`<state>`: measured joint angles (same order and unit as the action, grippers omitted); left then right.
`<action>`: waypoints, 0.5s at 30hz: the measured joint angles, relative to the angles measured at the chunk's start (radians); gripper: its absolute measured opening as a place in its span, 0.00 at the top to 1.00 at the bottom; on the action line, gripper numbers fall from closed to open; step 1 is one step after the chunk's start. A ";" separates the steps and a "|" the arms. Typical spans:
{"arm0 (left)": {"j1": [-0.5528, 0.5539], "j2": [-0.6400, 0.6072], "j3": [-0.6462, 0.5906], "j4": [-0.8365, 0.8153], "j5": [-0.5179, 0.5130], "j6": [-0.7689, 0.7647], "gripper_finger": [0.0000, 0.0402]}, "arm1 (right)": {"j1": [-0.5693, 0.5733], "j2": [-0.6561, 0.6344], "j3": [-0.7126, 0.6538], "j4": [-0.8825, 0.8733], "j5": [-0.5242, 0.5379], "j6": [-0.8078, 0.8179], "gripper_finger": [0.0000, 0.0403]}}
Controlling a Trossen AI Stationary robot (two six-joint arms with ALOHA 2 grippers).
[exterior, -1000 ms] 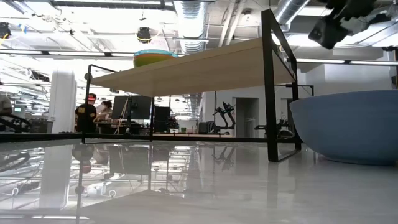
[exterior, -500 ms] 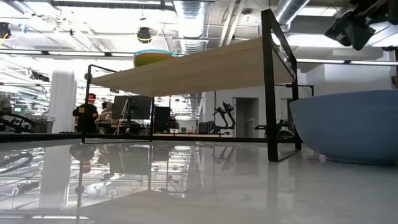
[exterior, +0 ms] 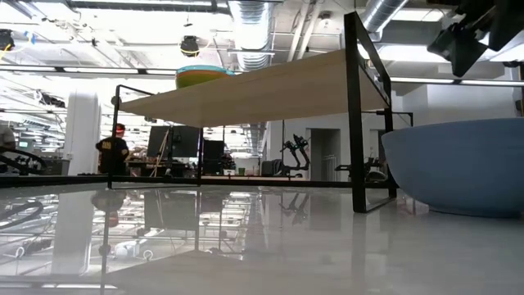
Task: Place and stack bowls onto a shelf
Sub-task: Stack the light pink bowl on the top of the light blue bowl on the shelf
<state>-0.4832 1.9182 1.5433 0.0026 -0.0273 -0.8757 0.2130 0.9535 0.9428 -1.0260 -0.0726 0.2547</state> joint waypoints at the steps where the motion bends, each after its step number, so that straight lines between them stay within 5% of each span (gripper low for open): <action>1: -0.003 0.000 0.000 -0.032 -0.022 0.001 0.58 | -0.003 0.000 0.000 -0.001 0.001 0.007 0.29; 9: -0.042 -0.001 0.000 -0.126 -0.195 0.037 0.58 | -0.041 0.000 0.000 -0.010 0.003 0.038 0.29; 15: -0.067 0.030 0.000 -0.145 -0.230 0.023 0.58 | -0.044 0.000 0.000 -0.001 0.003 0.060 0.29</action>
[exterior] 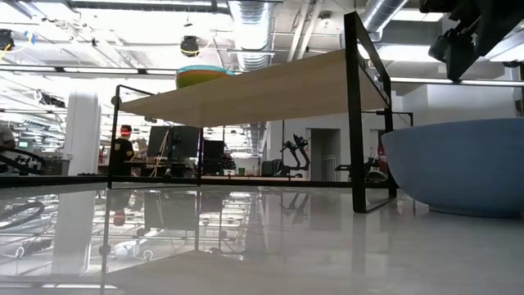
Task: Place and stack bowls onto a shelf
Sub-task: Stack the light pink bowl on the top of the light blue bowl on the shelf
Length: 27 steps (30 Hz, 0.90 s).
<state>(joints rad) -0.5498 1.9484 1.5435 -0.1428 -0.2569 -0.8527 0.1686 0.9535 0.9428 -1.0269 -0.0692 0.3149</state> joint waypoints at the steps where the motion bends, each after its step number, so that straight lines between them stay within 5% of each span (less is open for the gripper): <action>1: 0.000 0.007 0.003 0.007 -0.002 -0.015 0.58 | 0.002 0.000 0.000 0.011 -0.006 0.003 0.29; 8: -0.006 0.008 -0.001 0.014 0.013 -0.061 0.59 | 0.101 0.000 0.031 0.178 -0.183 0.130 0.29; 13: -0.006 -0.025 0.000 0.028 0.011 -0.061 0.60 | 0.286 0.000 0.050 0.337 -0.188 0.268 0.29; 19: -0.007 -0.038 0.000 0.039 0.006 -0.050 0.61 | 0.531 0.089 0.053 0.445 0.060 0.379 0.29; 27: -0.007 -0.038 0.000 0.036 0.067 -0.059 0.61 | 0.670 0.406 0.156 0.447 0.301 0.314 0.29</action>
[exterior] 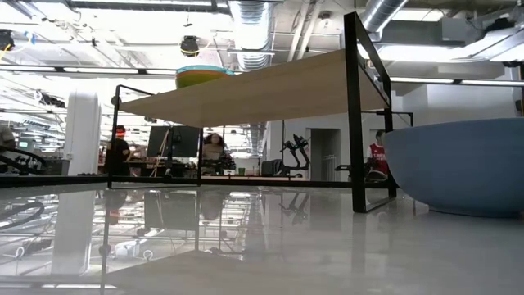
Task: Place and stack bowls onto a shelf
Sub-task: Stack the light pink bowl on the top of the light blue bowl on the shelf
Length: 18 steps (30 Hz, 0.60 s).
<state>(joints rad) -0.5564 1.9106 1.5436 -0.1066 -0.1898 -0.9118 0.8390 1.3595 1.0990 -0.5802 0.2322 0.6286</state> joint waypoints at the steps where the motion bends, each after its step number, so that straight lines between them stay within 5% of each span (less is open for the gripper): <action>1: 0.000 0.000 0.000 0.000 0.011 0.000 0.61 | 0.001 0.039 0.024 -0.010 0.015 -0.018 0.29; 6: 0.005 -0.016 0.000 -0.047 0.165 -0.007 0.61 | -0.024 0.201 0.132 -0.052 0.031 -0.097 0.29; 11: 0.012 -0.117 0.000 -0.271 0.302 -0.073 0.61 | -0.051 0.334 0.224 -0.050 0.024 -0.132 0.29; 18: -0.017 -0.303 0.000 -0.518 0.074 -0.092 0.61 | -0.056 0.503 0.357 -0.038 0.002 -0.152 0.29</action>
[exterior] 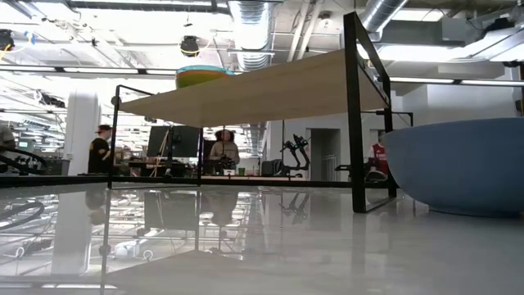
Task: Place and stack bowls onto a shelf
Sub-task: Stack the light pink bowl on the top of the light blue bowl on the shelf
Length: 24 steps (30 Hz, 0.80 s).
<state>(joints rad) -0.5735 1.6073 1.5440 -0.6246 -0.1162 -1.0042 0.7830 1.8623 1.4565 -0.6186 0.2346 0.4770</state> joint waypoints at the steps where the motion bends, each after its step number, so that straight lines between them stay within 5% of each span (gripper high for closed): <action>1: -0.008 -0.019 0.000 -0.025 -0.054 -0.003 0.61 | 0.000 0.022 0.013 0.000 -0.005 -0.009 0.29; 7: -0.048 -0.089 0.000 -0.078 -0.251 -0.001 0.61 | 0.003 0.115 0.065 0.001 -0.056 -0.015 0.29; 17: -0.055 -0.084 0.000 -0.143 -0.236 -0.016 0.61 | -0.017 0.205 0.071 -0.013 -0.076 -0.033 0.31; 21: -0.055 -0.084 0.000 -0.166 -0.240 -0.029 0.61 | -0.049 0.222 0.074 -0.052 -0.085 -0.012 0.46; 24: -0.055 -0.084 0.000 -0.175 -0.240 -0.029 0.61 | -0.077 0.221 0.073 -0.078 -0.118 0.002 0.70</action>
<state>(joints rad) -0.6285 1.5238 1.5440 -0.7994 -0.3563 -1.0328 0.7057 2.0838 1.5292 -0.6963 0.1170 0.4790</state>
